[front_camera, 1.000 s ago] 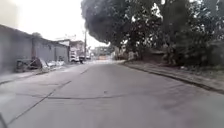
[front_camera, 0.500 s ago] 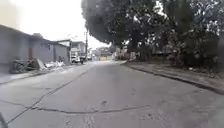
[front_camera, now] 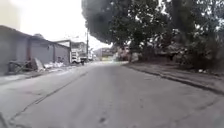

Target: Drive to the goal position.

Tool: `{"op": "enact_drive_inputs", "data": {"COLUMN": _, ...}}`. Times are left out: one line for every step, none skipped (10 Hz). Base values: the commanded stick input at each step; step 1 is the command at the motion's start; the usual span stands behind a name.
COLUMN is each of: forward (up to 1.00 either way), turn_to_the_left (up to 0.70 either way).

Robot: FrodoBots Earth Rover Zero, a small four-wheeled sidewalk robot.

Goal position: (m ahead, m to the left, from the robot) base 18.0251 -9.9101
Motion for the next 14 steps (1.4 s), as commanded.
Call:
{"op": "enact_drive_inputs", "data": {"forward": 0.85, "turn_to_the_left": 0.00}}
{"op": "enact_drive_inputs", "data": {"forward": 0.85, "turn_to_the_left": 0.00}}
{"op": "enact_drive_inputs", "data": {"forward": 0.85, "turn_to_the_left": 0.00}}
{"op": "enact_drive_inputs", "data": {"forward": 0.85, "turn_to_the_left": 0.00}}
{"op": "enact_drive_inputs", "data": {"forward": 0.85, "turn_to_the_left": 0.00}}
{"op": "enact_drive_inputs", "data": {"forward": 0.85, "turn_to_the_left": 0.00}}
{"op": "enact_drive_inputs", "data": {"forward": 0.85, "turn_to_the_left": 0.00}}
{"op": "enact_drive_inputs", "data": {"forward": 0.85, "turn_to_the_left": 0.00}}
{"op": "enact_drive_inputs", "data": {"forward": 0.85, "turn_to_the_left": 0.00}}
{"op": "enact_drive_inputs", "data": {"forward": 0.85, "turn_to_the_left": 0.00}}
{"op": "enact_drive_inputs", "data": {"forward": 0.85, "turn_to_the_left": 0.00}}
{"op": "enact_drive_inputs", "data": {"forward": 0.85, "turn_to_the_left": -0.30}}
{"op": "enact_drive_inputs", "data": {"forward": 0.85, "turn_to_the_left": -0.32}}
{"op": "enact_drive_inputs", "data": {"forward": 0.85, "turn_to_the_left": -0.34}}
